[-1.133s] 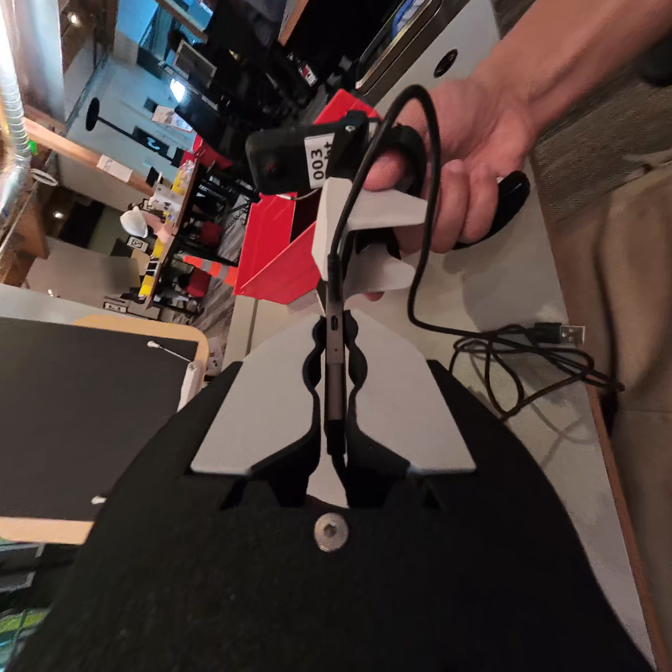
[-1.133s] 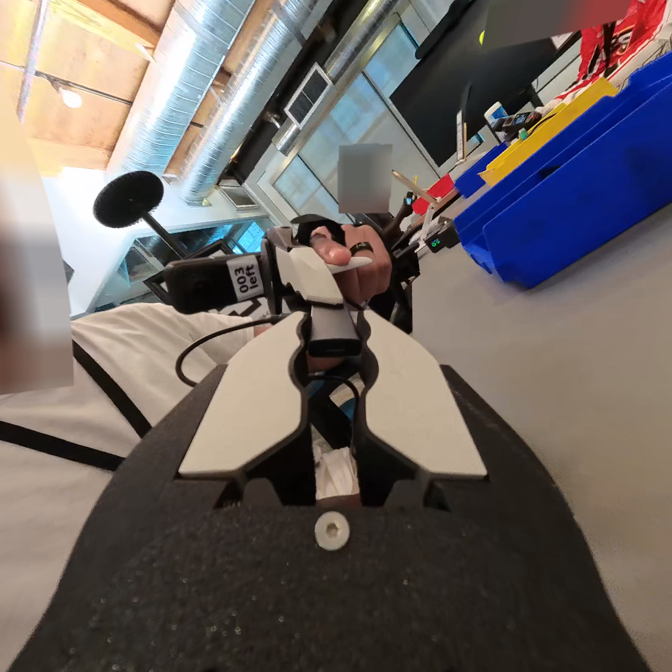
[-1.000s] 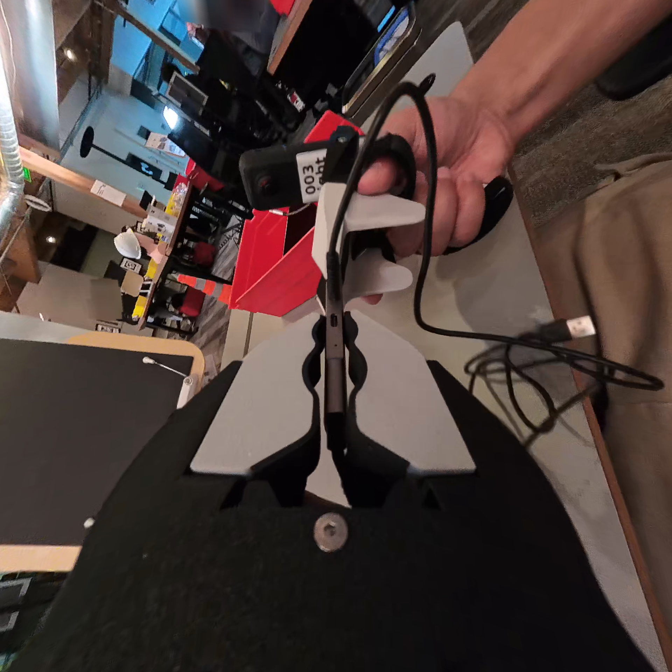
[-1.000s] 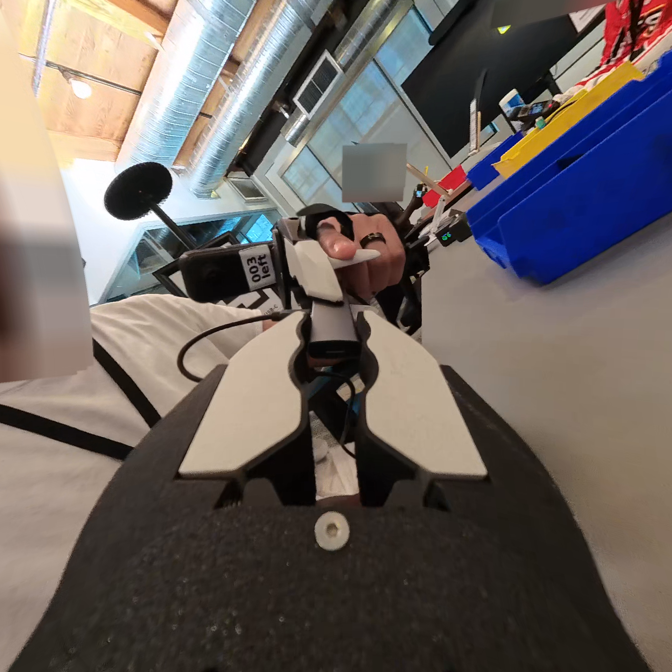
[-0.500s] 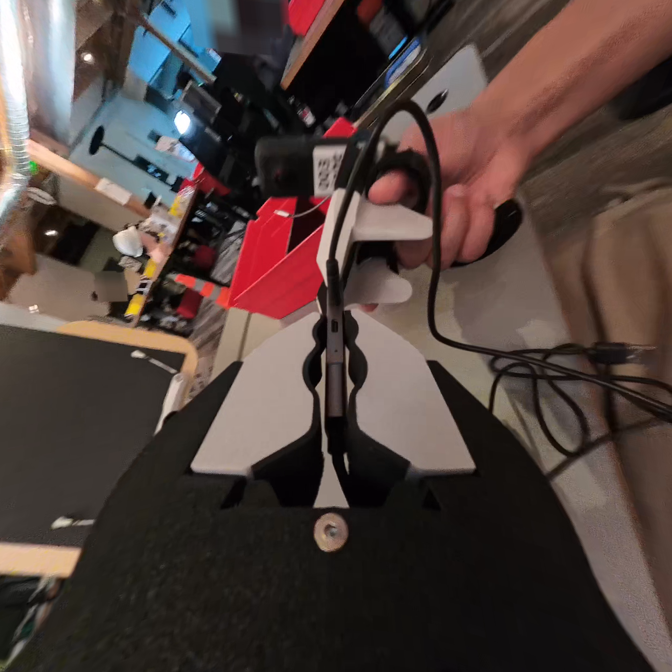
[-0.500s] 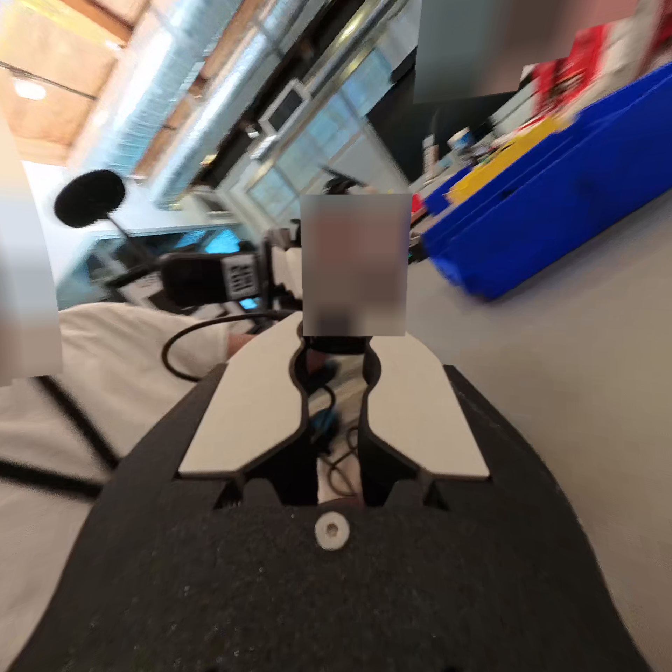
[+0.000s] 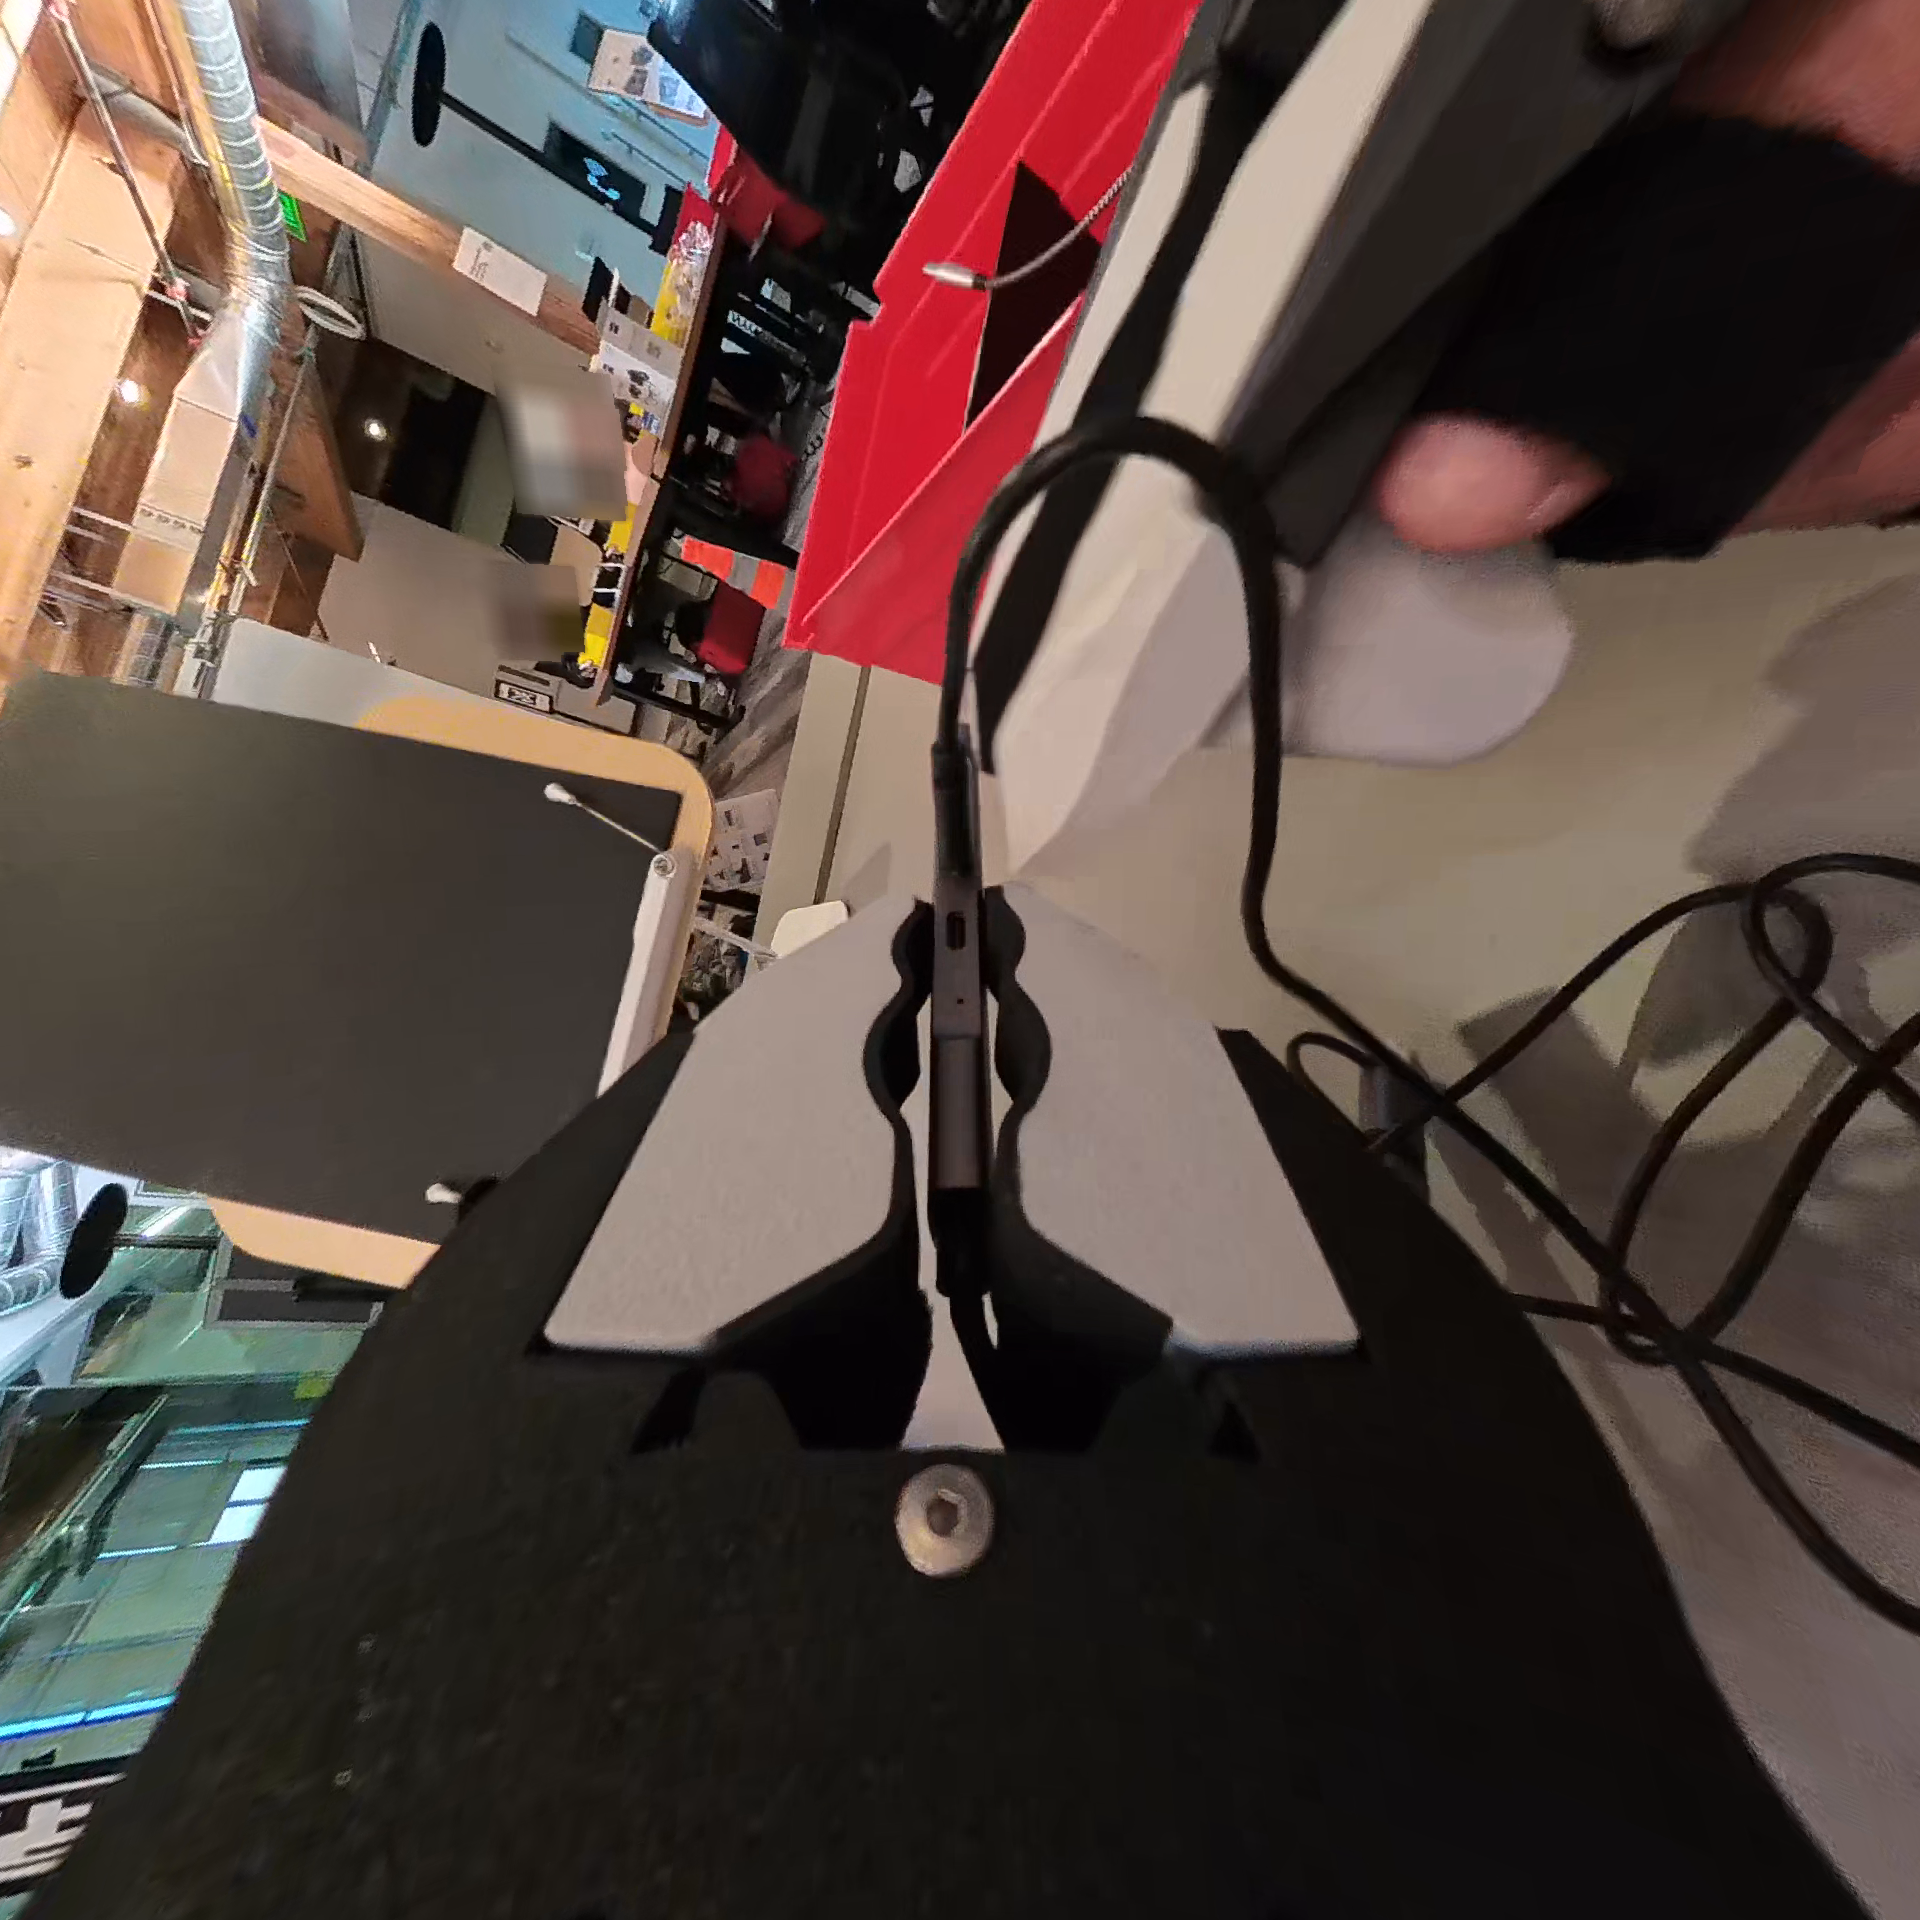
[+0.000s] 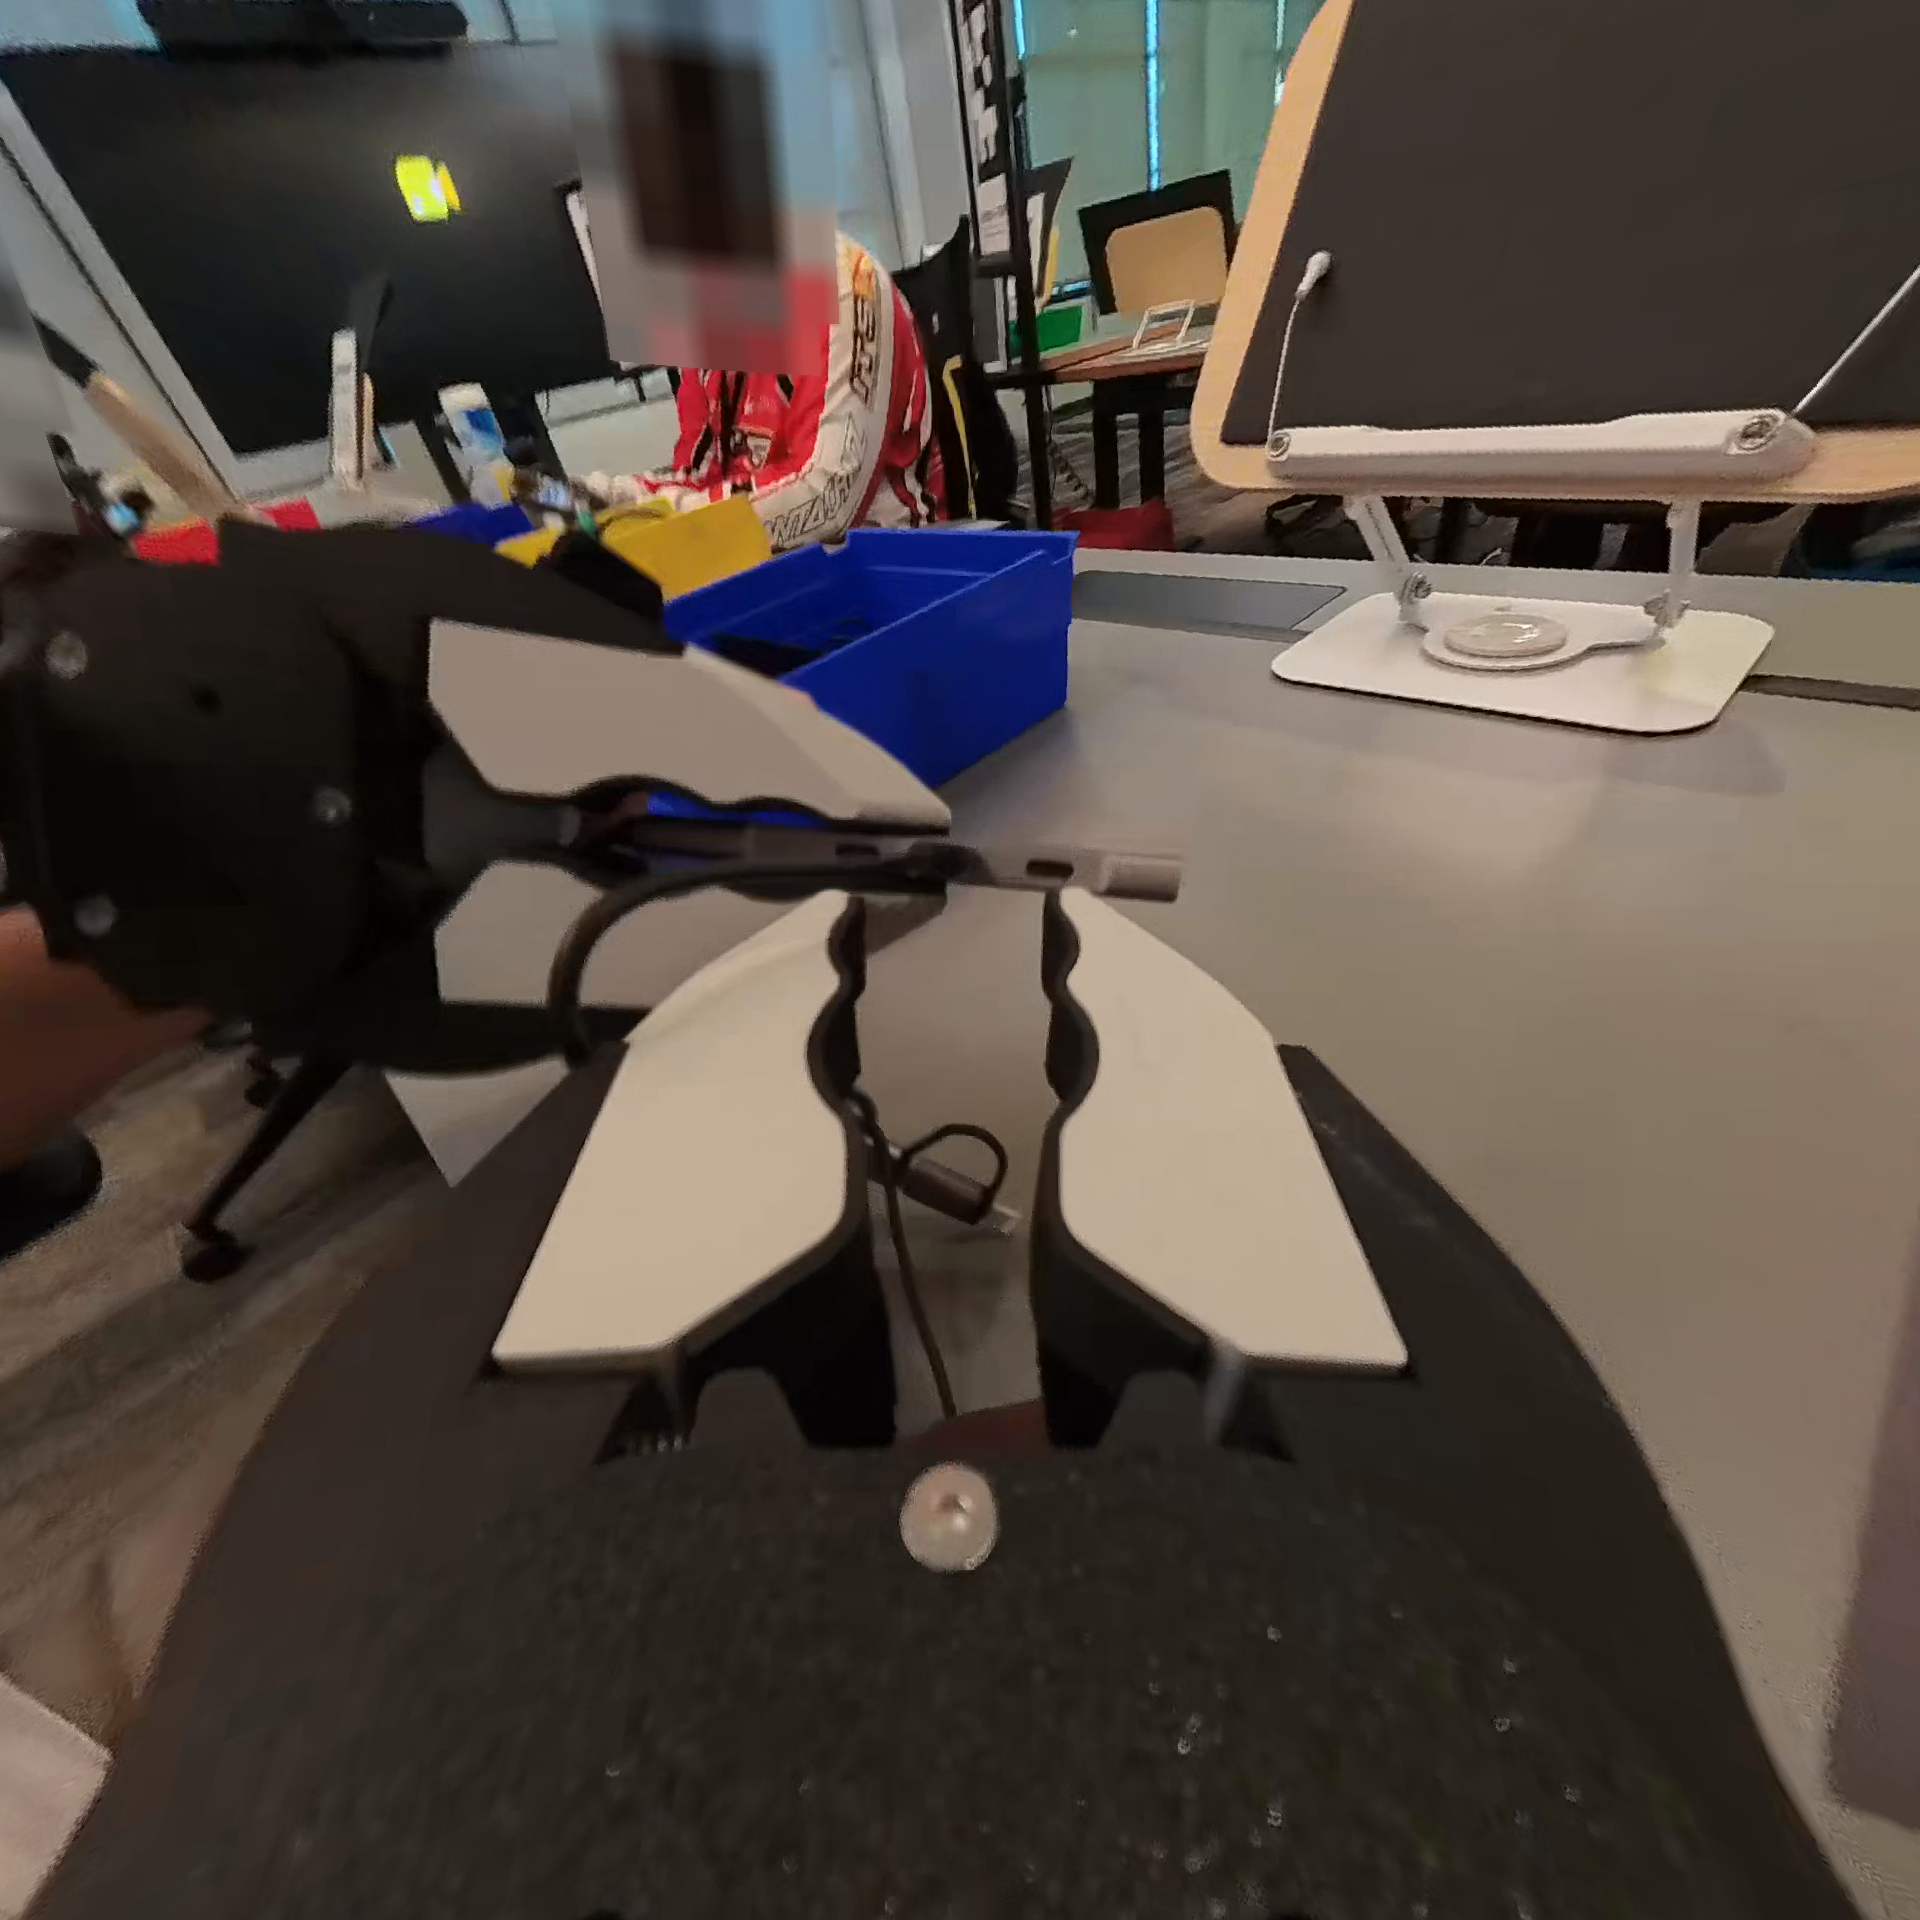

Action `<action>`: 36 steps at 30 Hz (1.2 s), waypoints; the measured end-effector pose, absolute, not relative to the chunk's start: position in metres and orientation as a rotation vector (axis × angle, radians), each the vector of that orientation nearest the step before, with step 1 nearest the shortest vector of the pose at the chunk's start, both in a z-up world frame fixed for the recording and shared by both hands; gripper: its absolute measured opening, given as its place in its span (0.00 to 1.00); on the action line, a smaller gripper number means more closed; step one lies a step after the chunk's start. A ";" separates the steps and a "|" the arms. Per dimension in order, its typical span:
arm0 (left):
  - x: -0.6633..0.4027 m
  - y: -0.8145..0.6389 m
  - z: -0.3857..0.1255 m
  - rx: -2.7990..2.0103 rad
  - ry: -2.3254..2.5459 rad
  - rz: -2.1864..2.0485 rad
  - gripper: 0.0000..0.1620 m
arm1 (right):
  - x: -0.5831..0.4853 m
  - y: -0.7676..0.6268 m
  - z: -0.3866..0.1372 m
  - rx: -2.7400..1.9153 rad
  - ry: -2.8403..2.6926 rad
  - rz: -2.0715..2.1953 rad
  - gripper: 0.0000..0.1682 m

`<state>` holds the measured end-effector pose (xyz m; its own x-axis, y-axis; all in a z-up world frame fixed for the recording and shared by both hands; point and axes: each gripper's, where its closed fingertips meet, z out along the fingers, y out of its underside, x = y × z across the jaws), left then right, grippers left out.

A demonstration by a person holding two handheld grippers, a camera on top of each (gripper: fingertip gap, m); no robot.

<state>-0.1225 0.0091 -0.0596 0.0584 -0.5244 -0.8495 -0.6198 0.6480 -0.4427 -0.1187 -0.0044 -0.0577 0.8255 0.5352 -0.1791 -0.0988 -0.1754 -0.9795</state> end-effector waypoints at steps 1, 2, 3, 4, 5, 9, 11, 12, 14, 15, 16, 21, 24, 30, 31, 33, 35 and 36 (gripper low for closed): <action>-0.122 0.009 -0.060 -0.963 1.586 0.118 0.05 | -0.118 -0.003 -0.057 -1.660 -0.317 0.602 0.17; -0.122 0.010 -0.060 -0.953 1.585 0.144 0.05 | -0.117 -0.002 -0.058 -1.672 -0.293 0.610 0.16; -0.121 0.009 -0.061 -0.947 1.586 0.155 0.06 | -0.117 -0.001 -0.060 -1.682 -0.281 0.610 0.12; -0.120 0.007 -0.060 -0.942 1.581 0.155 0.05 | -0.117 0.000 -0.063 -1.701 -0.278 0.602 0.06; -0.119 0.006 -0.061 -0.939 1.580 0.161 0.05 | -0.118 0.000 -0.065 -1.715 -0.280 0.605 0.02; -0.119 0.008 -0.059 -0.936 1.568 0.232 0.05 | -0.118 -0.004 -0.059 -1.674 -0.285 0.586 0.04; -0.120 0.010 -0.060 -0.953 1.558 0.224 0.06 | -0.118 -0.005 -0.057 -1.670 -0.291 0.569 0.10; -0.120 0.009 -0.061 -0.946 1.565 0.217 0.06 | -0.117 -0.005 -0.056 -1.667 -0.285 0.557 0.12; -0.118 0.008 -0.061 -0.941 1.564 0.218 0.05 | -0.118 -0.005 -0.055 -1.662 -0.291 0.545 0.10; -0.117 0.006 -0.062 -0.936 1.568 0.215 0.06 | -0.117 -0.004 -0.055 -1.662 -0.289 0.533 0.10; -0.116 0.005 -0.062 -0.930 1.569 0.216 0.05 | -0.117 -0.002 -0.056 -1.668 -0.287 0.524 0.09; -0.115 0.008 -0.070 -0.972 1.560 0.255 0.06 | -0.114 0.001 -0.064 -1.741 -0.298 0.514 0.06; -0.112 0.010 -0.067 -0.997 1.545 0.246 0.06 | -0.111 0.002 -0.061 -1.730 -0.271 0.569 0.06; -0.113 0.008 -0.066 -1.054 1.552 0.183 0.06 | -0.111 -0.001 -0.060 -1.735 -0.268 0.631 0.06; -0.112 0.008 -0.067 -1.067 1.556 0.181 0.06 | -0.110 -0.001 -0.062 -1.741 -0.258 0.655 0.06; -0.111 0.008 -0.071 -1.068 1.573 0.205 0.06 | -0.109 -0.002 -0.065 -1.747 -0.265 0.635 0.06; -0.112 0.008 -0.073 -1.075 1.582 0.238 0.06 | -0.108 -0.003 -0.067 -1.744 -0.381 0.400 0.06; -0.112 0.008 -0.073 -1.055 1.583 0.276 0.06 | -0.108 -0.004 -0.066 -1.731 -0.432 0.293 0.06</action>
